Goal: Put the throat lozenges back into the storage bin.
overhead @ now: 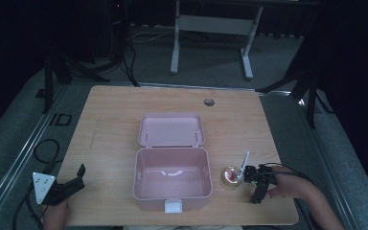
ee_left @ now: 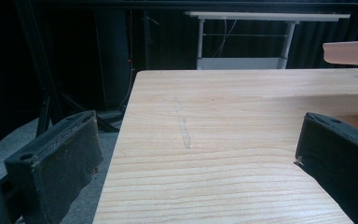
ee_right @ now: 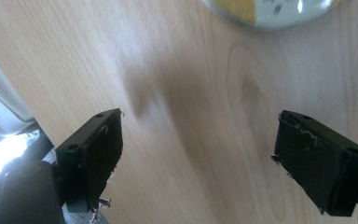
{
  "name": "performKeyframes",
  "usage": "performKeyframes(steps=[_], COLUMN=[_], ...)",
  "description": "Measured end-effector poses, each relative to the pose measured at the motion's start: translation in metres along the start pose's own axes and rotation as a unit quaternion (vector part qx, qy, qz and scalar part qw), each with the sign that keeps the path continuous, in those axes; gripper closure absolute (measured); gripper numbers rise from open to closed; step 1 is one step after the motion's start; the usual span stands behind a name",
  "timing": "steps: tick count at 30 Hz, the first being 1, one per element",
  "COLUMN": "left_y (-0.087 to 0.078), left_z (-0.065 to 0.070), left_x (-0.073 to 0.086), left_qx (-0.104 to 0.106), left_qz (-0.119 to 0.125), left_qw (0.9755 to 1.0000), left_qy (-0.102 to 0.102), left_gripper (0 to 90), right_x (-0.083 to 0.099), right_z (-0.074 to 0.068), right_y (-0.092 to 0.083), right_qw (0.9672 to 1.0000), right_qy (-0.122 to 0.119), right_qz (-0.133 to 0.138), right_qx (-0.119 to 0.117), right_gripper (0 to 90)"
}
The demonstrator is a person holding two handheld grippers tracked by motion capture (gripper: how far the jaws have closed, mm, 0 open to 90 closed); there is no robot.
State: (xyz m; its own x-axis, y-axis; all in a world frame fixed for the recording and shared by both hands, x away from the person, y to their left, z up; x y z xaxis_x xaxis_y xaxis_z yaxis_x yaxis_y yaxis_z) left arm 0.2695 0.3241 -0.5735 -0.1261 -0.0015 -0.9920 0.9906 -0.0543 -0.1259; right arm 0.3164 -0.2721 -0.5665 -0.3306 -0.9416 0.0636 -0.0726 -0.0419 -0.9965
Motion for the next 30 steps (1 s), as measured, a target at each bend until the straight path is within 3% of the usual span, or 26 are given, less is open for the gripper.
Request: performKeyframes(steps=[12, 30], left_y=[0.0, 0.0], left_z=[0.0, -0.001], left_x=[0.0, 0.0], left_qx=[0.003, 0.003], left_qz=[0.0, 0.002], left_qw=[1.0, 1.0], left_qy=[0.0, -0.003], left_gripper=[0.4, 0.4], right_x=[-0.035, -0.072], right_z=[0.015, 0.024], right_y=[-0.002, 0.006], right_qw=[0.9998, 0.999], right_qy=[-0.018, -0.045], right_qz=[0.004, -0.004], right_qx=[0.01, 0.006], right_gripper=[15.1, 18.3])
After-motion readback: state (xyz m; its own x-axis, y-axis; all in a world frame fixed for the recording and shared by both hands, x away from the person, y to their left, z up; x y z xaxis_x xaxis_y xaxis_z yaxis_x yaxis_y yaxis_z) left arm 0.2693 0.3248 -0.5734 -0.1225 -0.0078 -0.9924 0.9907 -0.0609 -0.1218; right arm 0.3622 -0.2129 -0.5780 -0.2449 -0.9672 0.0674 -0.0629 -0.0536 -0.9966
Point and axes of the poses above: each handheld gripper's, and its own axes: y roughly forward along the jaws, x roughly out of its underside, z roughly to its right, the point moved 6 cm from there along y, roughly forward along the jaws, and after that the axes turned 1 degree about z, right-handed, at the moved point
